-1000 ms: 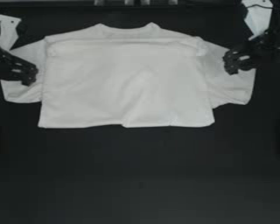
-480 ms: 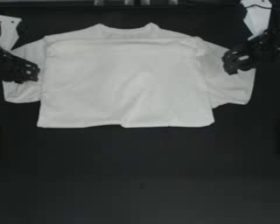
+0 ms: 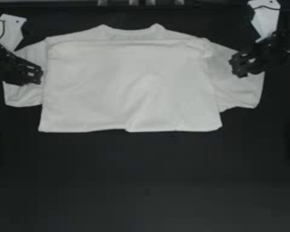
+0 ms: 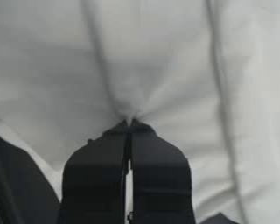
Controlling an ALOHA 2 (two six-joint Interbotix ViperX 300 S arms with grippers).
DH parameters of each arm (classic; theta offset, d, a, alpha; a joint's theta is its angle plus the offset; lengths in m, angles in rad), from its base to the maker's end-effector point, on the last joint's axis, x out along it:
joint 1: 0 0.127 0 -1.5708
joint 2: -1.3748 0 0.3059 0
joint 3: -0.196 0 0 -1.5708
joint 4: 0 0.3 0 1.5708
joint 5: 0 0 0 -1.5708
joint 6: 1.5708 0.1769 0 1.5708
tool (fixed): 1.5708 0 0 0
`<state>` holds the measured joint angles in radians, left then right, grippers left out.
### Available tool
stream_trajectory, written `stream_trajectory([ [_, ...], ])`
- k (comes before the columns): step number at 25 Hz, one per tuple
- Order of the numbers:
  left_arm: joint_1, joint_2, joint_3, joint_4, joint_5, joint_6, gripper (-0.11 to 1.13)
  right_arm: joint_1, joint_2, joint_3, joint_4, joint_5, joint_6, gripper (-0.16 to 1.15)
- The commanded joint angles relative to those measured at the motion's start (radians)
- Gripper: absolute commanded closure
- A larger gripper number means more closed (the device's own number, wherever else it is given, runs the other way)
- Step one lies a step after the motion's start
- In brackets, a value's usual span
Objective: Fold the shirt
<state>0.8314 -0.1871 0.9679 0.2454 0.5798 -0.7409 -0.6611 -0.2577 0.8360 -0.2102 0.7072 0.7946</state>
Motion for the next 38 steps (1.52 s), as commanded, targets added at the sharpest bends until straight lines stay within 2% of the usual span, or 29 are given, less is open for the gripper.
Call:
stream_trajectory([
  [1,-0.025,-0.064,-0.051,0.012,0.034,0.003,0.98,0.002,0.000,0.002,0.006,0.005,0.002,0.10],
  [10,-0.054,-0.161,-0.083,0.034,0.101,0.003,0.98,-0.006,0.126,0.006,-0.011,-0.002,0.028,0.09],
  [16,-0.061,-0.227,-0.083,0.041,0.123,0.003,0.97,-0.021,0.164,0.011,-0.011,-0.032,0.031,0.09],
  [26,-0.067,-0.268,-0.091,0.057,0.160,0.006,0.97,-0.035,0.199,0.048,0.015,-0.084,0.032,0.13],
  [29,-0.069,-0.278,-0.091,0.057,0.163,0.006,0.97,-0.034,0.204,0.054,0.032,-0.092,0.029,0.30],
  [34,-0.069,-0.284,-0.091,0.057,0.179,0.009,0.97,-0.023,0.204,0.060,0.037,-0.126,0.023,0.92],
  [35,-0.069,-0.284,-0.091,0.057,0.183,0.009,0.97,-0.023,0.204,0.061,0.038,-0.130,0.028,1.01],
  [36,-0.069,-0.284,-0.091,0.057,0.184,0.011,0.97,-0.023,0.202,0.060,0.037,-0.132,0.025,1.03],
  [38,-0.069,-0.285,-0.091,0.057,0.184,0.011,0.97,-0.020,0.195,0.055,0.038,-0.132,0.026,0.96],
])
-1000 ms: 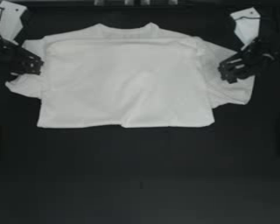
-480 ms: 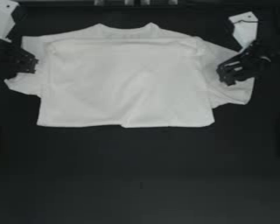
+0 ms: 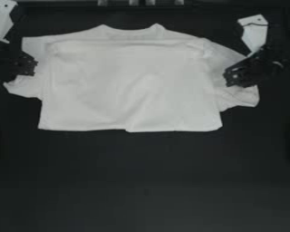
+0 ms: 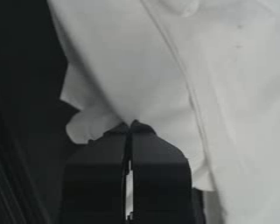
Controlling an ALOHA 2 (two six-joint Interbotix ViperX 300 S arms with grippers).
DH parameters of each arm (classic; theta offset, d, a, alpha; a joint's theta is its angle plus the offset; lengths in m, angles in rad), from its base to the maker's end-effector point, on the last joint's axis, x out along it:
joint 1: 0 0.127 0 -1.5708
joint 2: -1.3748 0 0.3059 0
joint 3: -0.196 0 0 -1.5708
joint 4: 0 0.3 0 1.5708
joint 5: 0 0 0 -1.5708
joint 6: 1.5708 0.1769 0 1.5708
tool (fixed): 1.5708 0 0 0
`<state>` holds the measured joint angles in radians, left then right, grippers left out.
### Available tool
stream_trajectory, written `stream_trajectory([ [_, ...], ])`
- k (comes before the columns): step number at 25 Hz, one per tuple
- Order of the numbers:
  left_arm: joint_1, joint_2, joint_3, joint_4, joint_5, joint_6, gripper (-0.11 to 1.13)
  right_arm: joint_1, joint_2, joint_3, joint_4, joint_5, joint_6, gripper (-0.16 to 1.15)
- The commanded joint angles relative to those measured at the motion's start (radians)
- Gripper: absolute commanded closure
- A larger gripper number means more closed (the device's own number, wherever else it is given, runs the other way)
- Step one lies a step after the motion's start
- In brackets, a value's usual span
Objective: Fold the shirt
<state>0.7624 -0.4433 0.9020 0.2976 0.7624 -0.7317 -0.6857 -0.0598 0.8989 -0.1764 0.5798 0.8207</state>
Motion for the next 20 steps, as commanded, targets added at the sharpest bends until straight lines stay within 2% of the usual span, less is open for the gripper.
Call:
stream_trajectory([
  [1,0.000,-0.032,-0.025,0.005,0.002,0.002,0.97,0.011,-0.012,-0.014,0.008,-0.003,-0.003,0.93],
  [6,-0.031,-0.035,-0.044,0.006,0.003,0.014,0.97,0.029,-0.087,-0.071,0.008,0.015,-0.014,0.92],
  [10,-0.060,-0.028,-0.094,0.008,0.020,0.015,0.97,0.058,-0.140,-0.132,0.003,0.058,-0.014,0.92],
  [20,-0.138,0.038,-0.198,0.017,0.011,0.017,0.97,0.137,-0.135,-0.275,0.003,0.071,-0.014,0.92],
])
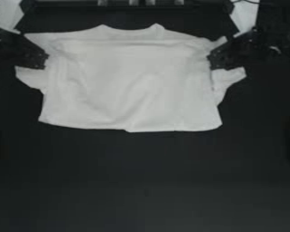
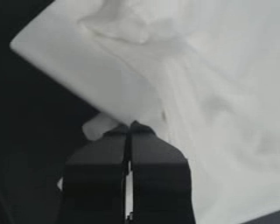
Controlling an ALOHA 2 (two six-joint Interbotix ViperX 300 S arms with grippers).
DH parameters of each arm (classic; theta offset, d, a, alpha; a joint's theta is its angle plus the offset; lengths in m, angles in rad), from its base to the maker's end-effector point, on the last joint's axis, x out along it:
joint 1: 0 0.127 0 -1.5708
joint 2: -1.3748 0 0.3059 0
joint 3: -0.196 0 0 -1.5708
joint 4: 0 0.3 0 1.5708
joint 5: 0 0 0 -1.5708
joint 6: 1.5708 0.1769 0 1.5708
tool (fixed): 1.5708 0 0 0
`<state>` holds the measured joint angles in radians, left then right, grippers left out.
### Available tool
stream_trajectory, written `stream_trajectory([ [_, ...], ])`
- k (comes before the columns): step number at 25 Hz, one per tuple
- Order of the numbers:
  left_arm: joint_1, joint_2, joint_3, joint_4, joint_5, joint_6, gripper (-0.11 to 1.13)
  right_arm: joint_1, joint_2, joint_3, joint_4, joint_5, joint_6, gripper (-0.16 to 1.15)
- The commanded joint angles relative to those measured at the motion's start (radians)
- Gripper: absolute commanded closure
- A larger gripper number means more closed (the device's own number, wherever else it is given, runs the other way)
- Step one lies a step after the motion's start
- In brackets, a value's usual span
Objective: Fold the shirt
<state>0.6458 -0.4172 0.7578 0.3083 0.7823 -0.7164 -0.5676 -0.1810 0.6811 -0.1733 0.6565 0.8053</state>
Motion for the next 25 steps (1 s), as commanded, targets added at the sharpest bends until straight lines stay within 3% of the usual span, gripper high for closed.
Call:
stream_trajectory([
  [1,-0.028,0.023,-0.066,0.008,-0.012,0.002,0.97,0.031,-0.009,-0.074,-0.003,-0.006,0.003,0.92],
  [12,-0.110,0.196,-0.175,0.009,-0.115,0.003,0.98,0.101,0.118,-0.216,0.018,-0.080,-0.009,0.92],
  [25,-0.140,0.316,-0.193,-0.014,-0.259,0.000,0.98,0.117,0.253,-0.287,0.091,-0.161,-0.075,0.93],
])
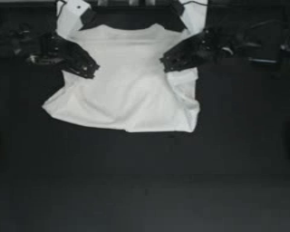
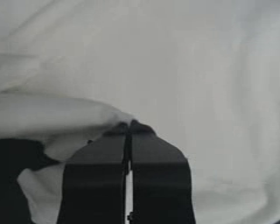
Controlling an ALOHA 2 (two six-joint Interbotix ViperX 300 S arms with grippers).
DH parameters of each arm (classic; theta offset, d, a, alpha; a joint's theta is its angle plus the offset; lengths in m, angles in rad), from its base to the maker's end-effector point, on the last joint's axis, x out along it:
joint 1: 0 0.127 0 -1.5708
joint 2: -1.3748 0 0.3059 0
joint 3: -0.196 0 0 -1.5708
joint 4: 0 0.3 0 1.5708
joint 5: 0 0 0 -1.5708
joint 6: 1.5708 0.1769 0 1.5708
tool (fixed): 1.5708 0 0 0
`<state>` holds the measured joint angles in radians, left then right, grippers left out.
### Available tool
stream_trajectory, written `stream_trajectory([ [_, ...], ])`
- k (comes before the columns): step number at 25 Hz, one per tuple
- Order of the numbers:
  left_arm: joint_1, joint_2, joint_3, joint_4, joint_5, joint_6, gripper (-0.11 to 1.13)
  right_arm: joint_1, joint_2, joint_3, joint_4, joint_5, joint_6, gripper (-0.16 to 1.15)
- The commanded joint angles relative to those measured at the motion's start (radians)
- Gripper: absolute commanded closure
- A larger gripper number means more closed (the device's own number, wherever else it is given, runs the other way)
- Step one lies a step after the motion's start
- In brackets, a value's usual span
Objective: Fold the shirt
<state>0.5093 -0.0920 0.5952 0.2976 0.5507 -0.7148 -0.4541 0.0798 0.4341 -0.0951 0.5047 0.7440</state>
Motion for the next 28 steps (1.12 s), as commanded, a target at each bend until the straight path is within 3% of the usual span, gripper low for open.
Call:
stream_trajectory([
  [1,-0.003,-0.002,-0.034,-0.005,-0.035,-0.002,0.98,0.003,0.000,-0.048,0.020,-0.012,-0.021,0.93],
  [15,-0.003,0.155,-0.104,-0.015,-0.133,-0.002,0.98,-0.002,0.069,-0.058,0.038,-0.051,-0.043,0.93],
  [24,-0.006,0.192,-0.112,-0.018,-0.198,-0.002,0.98,-0.006,0.084,-0.052,0.040,-0.069,-0.043,0.93],
  [28,-0.008,0.192,-0.109,-0.028,-0.212,-0.002,0.92,-0.006,0.087,-0.052,0.040,-0.071,-0.043,0.92],
])
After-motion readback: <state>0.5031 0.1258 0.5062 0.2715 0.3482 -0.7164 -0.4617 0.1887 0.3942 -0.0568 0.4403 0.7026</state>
